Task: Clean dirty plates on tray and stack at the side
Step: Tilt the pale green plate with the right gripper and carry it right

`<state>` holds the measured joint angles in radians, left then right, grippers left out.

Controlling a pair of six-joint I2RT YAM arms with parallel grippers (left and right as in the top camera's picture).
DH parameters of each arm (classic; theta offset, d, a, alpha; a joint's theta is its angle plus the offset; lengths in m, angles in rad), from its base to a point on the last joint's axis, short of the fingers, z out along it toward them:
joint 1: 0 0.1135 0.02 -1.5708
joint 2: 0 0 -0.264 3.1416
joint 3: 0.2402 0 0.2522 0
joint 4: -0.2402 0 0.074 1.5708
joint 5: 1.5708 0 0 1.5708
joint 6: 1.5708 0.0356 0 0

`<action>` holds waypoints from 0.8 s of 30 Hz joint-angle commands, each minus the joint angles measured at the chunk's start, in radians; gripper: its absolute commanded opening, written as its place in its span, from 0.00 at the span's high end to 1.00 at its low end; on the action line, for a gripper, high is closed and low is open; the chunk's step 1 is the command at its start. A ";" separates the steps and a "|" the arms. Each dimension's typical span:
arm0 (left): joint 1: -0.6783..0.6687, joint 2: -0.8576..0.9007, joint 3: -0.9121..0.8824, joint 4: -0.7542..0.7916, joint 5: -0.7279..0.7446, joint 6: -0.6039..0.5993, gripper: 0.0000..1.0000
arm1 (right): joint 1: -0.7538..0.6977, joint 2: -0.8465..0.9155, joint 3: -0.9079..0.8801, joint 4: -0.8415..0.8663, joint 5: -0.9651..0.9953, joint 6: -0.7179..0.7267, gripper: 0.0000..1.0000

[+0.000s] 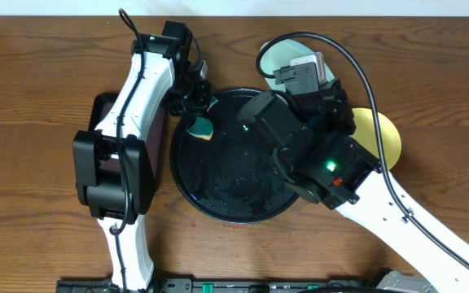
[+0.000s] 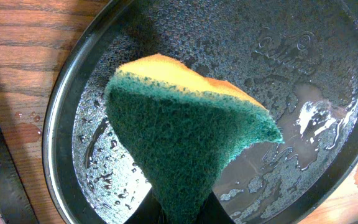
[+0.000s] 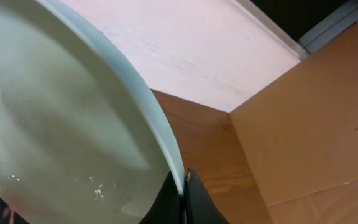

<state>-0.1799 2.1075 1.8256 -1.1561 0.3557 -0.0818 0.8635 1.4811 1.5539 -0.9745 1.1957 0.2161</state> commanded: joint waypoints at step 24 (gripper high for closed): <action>-0.003 0.003 -0.004 -0.002 -0.010 -0.010 0.93 | -0.153 -0.022 -0.015 -0.039 -0.426 0.128 0.99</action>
<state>-0.1799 2.1075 1.8256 -1.1542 0.3553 -0.0822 0.7696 1.4807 1.5536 -1.0138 0.9707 0.3073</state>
